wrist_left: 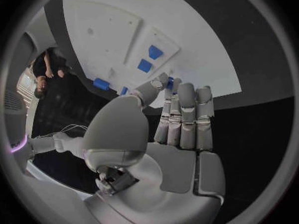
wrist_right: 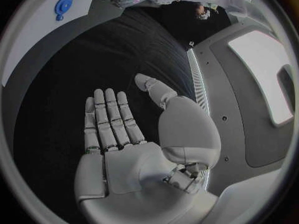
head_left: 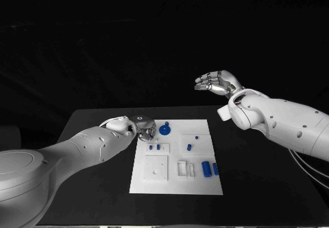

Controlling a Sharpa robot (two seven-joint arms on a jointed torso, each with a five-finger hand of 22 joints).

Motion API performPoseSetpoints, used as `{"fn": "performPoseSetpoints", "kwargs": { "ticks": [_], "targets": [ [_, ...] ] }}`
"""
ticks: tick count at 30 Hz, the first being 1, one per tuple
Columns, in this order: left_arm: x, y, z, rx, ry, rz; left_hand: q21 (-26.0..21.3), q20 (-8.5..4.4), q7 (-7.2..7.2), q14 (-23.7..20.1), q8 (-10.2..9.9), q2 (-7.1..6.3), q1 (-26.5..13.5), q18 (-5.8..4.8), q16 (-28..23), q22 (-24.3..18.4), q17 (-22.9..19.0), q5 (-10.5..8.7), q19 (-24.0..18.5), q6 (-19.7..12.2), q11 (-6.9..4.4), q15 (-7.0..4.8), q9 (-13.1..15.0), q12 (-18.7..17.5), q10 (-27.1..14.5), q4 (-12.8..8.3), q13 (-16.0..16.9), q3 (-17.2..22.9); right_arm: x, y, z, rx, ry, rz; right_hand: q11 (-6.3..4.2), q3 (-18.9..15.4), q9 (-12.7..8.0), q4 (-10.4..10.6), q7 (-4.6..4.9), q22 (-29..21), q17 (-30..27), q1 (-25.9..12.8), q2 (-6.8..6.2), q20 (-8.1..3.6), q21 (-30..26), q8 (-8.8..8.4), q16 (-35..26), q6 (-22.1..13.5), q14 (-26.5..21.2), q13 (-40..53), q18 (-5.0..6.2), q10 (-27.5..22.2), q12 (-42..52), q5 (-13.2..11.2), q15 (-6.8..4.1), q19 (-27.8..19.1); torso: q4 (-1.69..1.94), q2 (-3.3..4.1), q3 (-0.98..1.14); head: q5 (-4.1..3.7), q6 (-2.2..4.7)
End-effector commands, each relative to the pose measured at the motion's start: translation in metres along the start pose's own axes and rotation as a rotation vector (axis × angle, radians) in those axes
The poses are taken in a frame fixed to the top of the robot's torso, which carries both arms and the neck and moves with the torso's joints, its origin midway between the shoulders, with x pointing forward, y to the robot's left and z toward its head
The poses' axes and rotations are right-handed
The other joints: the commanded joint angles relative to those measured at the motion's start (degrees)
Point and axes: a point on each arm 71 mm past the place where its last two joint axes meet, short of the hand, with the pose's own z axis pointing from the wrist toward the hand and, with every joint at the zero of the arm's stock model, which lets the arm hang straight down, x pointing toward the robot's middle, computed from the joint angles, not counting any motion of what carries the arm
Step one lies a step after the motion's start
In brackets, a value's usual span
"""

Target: Assemble the parts on the task board

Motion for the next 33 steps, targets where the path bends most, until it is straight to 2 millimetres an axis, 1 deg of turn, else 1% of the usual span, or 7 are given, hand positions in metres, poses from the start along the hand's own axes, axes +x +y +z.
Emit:
{"fn": "performPoseSetpoints", "kwargs": {
  "ticks": [1,6,8,16,23,28,33],
  "targets": [
    [0.0,0.0,0.001,0.006,0.008,-0.012,0.38,-1.19,0.27,0.16,0.0,0.33,0.24,2.41,0.28,1.06,0.04,0.12,0.07,0.19,-0.06,-0.12,0.03,0.04,0.31,0.17,0.02,0.29,0.002,0.003,0.001,-0.017,0.013,0.007,-0.14,-0.26,-0.08,-0.01,-0.06,0.06,-0.08,-0.05,0.62,-0.06,-0.27,0.28,-0.24,-0.36,0.32,-0.08,-1.05,0.41,-0.27,0.2,-0.07,-0.24,0.03,0.06,0.01,-0.09,-0.04],
    [0.001,0.0,0.001,0.004,0.003,-0.02,0.5,-1.21,0.29,0.37,-0.04,0.36,0.22,2.44,0.54,1.1,0.16,0.12,0.18,0.2,-0.07,-0.14,-0.03,-0.02,0.33,0.17,0.01,0.24,0.004,0.007,0.001,-0.024,0.016,0.01,-0.13,-0.28,-0.09,-0.02,-0.06,0.07,-0.09,-0.03,0.62,-0.06,-0.31,0.28,-0.29,-0.36,0.35,-0.1,-1.06,0.44,-0.34,0.2,-0.07,-0.24,-0.07,0.11,0.04,-0.2,-0.11],
    [0.001,-0.001,0.001,0.005,0.0,-0.022,0.53,-1.22,0.29,0.41,-0.05,0.38,0.22,2.45,0.61,1.11,0.19,0.12,0.21,0.2,-0.08,-0.14,-0.04,-0.03,0.34,0.17,0.01,0.23,0.004,0.008,0.001,-0.027,0.018,0.012,-0.13,-0.29,-0.09,-0.02,-0.06,0.08,-0.09,-0.03,0.61,-0.06,-0.33,0.28,-0.32,-0.36,0.35,-0.11,-1.06,0.45,-0.37,0.2,-0.07,-0.25,0.02,0.07,0.02,-0.31,-0.16],
    [0.001,-0.001,0.002,0.006,-0.006,-0.036,0.56,-1.23,0.29,0.44,-0.06,0.4,0.23,2.46,0.67,1.12,0.22,0.12,0.23,0.21,-0.08,-0.14,-0.06,-0.05,0.35,0.17,0.01,0.23,0.004,0.01,0.002,-0.029,0.016,0.015,-0.13,-0.34,-0.11,-0.01,-0.05,0.09,-0.11,-0.05,0.59,-0.06,-0.4,0.28,-0.42,-0.37,0.39,-0.14,-1.08,0.49,-0.49,0.19,-0.07,-0.26,0.07,-0.04,0.05,-0.68,-0.38],
    [0.0,-0.002,0.004,0.004,-0.008,-0.041,0.58,-1.23,0.29,0.45,-0.07,0.42,0.22,2.46,0.72,1.12,0.24,0.12,0.24,0.22,-0.08,-0.15,-0.08,-0.06,0.37,0.17,0.0,0.23,0.006,0.012,0.002,-0.033,0.021,0.018,-0.12,-0.39,-0.13,0.0,-0.05,0.11,-0.12,-0.06,0.6,-0.06,-0.46,0.29,-0.5,-0.38,0.42,-0.16,-1.1,0.55,-0.58,0.19,-0.06,-0.27,-0.06,0.05,0.09,-0.83,-0.34],
    [0.0,-0.004,0.005,0.006,-0.006,-0.045,0.59,-1.23,0.3,0.46,-0.08,0.43,0.22,2.46,0.75,1.12,0.26,0.12,0.25,0.21,-0.08,-0.15,-0.09,-0.08,0.37,0.18,0.0,0.23,0.007,0.014,0.003,-0.036,0.021,0.018,-0.12,-0.41,-0.14,0.0,-0.05,0.13,-0.13,-0.06,0.62,-0.06,-0.5,0.29,-0.57,-0.38,0.43,-0.17,-1.11,0.59,-0.65,0.2,-0.06,-0.27,0.1,0.04,0.07,-1.15,-0.48],
    [0.0,-0.005,0.006,0.004,-0.006,-0.049,0.61,-1.22,0.3,0.46,-0.1,0.45,0.21,2.47,0.78,1.12,0.27,0.12,0.25,0.2,-0.08,-0.14,-0.1,-0.1,0.36,0.18,0.0,0.23,0.007,0.016,0.004,-0.039,0.023,0.019,-0.13,-0.43,-0.15,0.0,-0.05,0.14,-0.14,-0.06,0.61,-0.07,-0.54,0.29,-0.62,-0.38,0.45,-0.17,-1.11,0.62,-0.7,0.22,-0.05,-0.28,0.07,0.02,0.13,-1.26,-0.46]
  ]
}}
